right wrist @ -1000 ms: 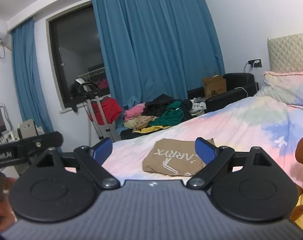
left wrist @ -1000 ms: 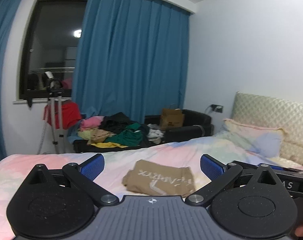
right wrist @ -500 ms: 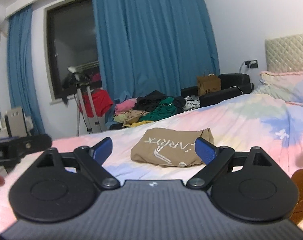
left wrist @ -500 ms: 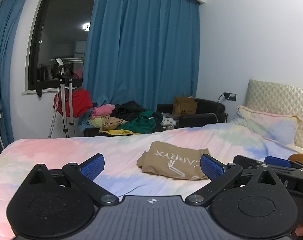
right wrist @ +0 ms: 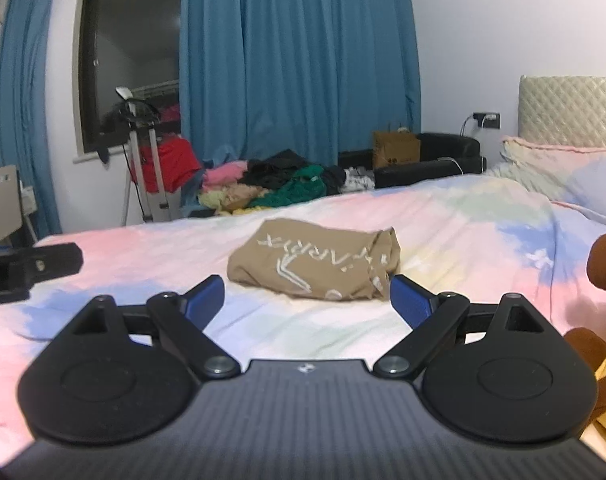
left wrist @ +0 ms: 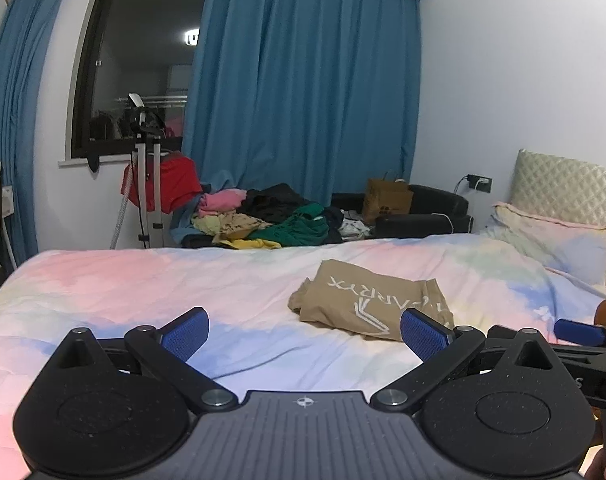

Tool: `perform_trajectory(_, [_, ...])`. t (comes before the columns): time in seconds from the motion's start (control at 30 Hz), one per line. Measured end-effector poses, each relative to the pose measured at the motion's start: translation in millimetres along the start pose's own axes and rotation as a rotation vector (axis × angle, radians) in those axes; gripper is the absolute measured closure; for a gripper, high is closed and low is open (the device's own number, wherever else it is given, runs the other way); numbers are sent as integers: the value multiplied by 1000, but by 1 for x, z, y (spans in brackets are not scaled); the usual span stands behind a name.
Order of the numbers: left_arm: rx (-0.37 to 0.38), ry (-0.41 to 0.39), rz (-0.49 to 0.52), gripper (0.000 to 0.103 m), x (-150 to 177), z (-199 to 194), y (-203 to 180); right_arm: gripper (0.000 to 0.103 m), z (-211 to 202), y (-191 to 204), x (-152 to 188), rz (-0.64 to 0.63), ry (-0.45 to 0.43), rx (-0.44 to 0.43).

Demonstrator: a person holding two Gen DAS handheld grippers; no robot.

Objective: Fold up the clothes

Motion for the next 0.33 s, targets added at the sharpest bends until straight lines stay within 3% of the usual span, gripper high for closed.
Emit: perform_trajectory(0.33, [-7,8,13,0,0,0,-4,12,-3,-3,0,6,-25,5])
Point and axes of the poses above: each gripper's, at about its wrist camera, not at the fingertips, and z roughly the way its jaws point, y to its left, x to its underside, the point moved 1 cm from there along z, roughly the way its jaws point, and after that the axes turned 3 degrees about -y, right-handed, at the moved point
